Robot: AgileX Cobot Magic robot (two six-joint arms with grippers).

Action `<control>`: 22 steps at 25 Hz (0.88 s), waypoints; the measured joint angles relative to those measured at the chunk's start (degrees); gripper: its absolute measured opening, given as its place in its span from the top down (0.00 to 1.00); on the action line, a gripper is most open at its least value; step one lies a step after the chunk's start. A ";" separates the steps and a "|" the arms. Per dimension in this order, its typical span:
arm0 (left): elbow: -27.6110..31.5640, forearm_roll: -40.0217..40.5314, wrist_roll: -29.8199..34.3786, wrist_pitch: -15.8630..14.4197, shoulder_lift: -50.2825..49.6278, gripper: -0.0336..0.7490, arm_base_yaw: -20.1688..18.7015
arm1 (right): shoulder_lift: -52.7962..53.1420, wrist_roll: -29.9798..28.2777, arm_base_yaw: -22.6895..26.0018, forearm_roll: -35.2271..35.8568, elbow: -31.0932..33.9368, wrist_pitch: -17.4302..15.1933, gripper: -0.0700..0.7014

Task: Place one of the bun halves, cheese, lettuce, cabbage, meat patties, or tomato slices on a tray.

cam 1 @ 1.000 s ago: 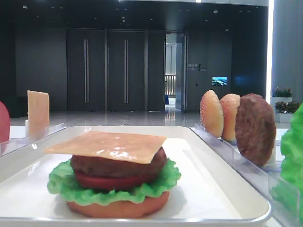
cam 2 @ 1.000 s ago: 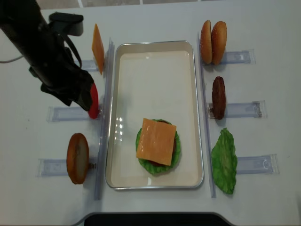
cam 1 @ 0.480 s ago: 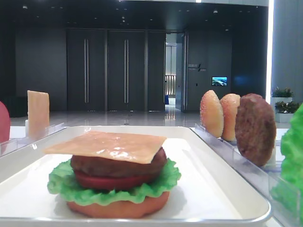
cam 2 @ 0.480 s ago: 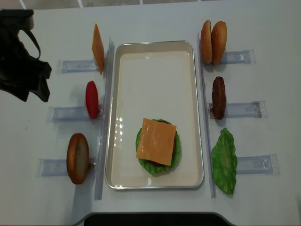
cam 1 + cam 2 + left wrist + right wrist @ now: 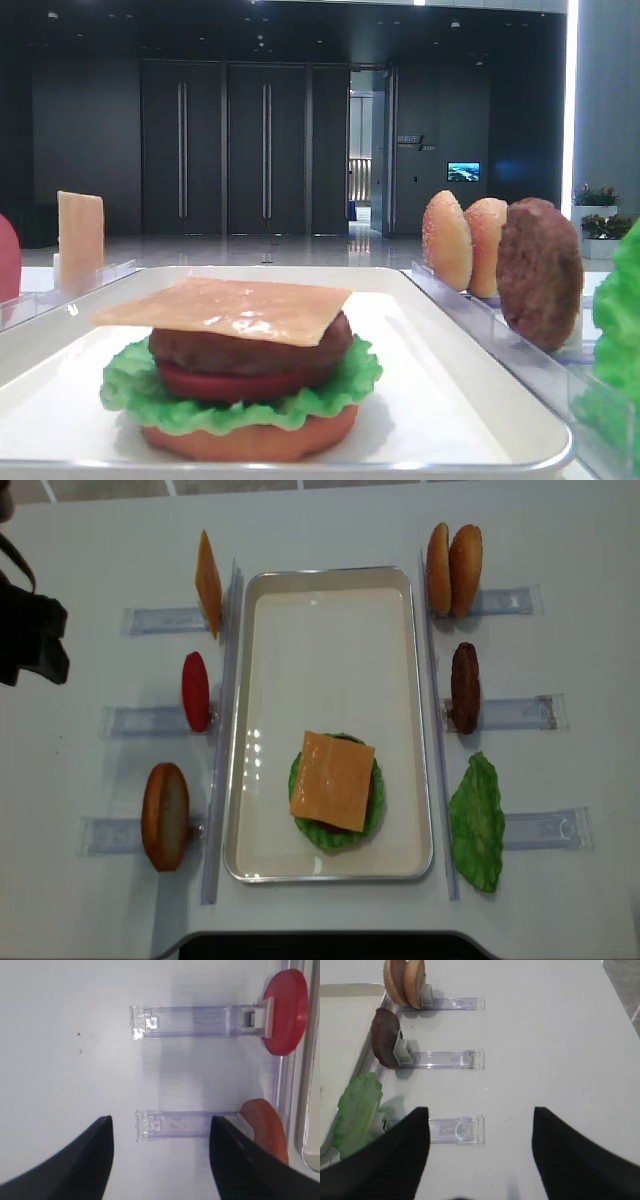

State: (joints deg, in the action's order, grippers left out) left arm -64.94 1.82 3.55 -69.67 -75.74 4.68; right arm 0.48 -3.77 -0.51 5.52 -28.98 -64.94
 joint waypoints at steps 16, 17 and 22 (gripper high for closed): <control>19.53 -4.36 0.00 -1.79 45.49 0.37 0.00 | 0.00 0.02 0.00 0.00 0.00 0.00 0.36; 20.70 -4.35 0.05 -1.85 48.34 0.37 0.00 | 0.00 0.02 0.00 0.00 0.00 0.00 0.36; 25.76 -5.84 1.68 -2.49 61.27 0.37 0.00 | 0.00 0.02 0.00 0.00 0.00 0.00 0.36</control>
State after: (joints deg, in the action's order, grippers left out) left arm -39.18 -4.02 5.24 -72.17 -14.46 4.68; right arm 0.48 -3.75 -0.51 5.52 -28.98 -64.94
